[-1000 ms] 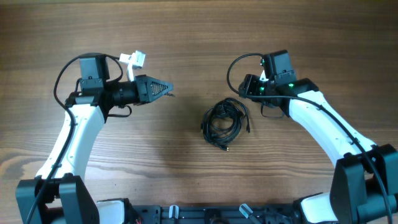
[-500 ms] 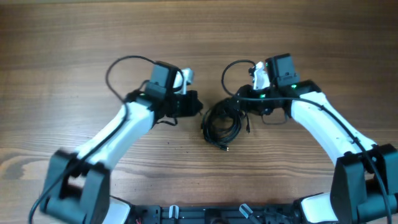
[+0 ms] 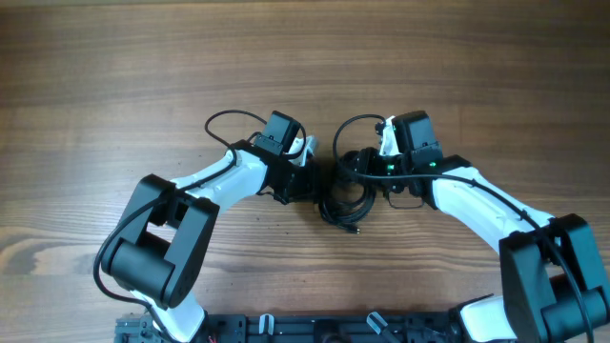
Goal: Untangle cables
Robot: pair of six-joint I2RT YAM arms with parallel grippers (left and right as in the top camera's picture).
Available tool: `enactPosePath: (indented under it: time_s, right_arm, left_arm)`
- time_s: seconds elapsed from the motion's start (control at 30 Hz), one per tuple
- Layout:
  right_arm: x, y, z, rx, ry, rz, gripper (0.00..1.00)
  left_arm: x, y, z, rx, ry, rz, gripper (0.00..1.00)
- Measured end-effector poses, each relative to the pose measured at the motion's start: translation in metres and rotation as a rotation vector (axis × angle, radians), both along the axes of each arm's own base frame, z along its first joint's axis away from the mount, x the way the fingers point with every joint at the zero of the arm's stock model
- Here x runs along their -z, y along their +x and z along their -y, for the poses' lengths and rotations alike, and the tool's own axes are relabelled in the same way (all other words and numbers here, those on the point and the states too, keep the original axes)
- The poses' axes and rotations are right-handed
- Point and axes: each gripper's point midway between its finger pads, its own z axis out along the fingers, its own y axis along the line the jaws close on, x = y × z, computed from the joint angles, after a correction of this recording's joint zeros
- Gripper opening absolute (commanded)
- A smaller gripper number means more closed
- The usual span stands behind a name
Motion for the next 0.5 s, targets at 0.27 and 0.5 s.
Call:
enactPosePath:
  time_s: [0.27, 0.5]
  right_arm:
    - [-0.009, 0.006, -0.012, -0.001, 0.086, 0.043, 0.43]
    - [-0.009, 0.009, -0.01, 0.015, 0.076, 0.051, 0.44]
  left_arm:
    - [-0.043, 0.027, -0.016, -0.053, -0.041, 0.102, 0.07]
    - [-0.067, 0.014, 0.013, 0.025, -0.072, 0.144, 0.11]
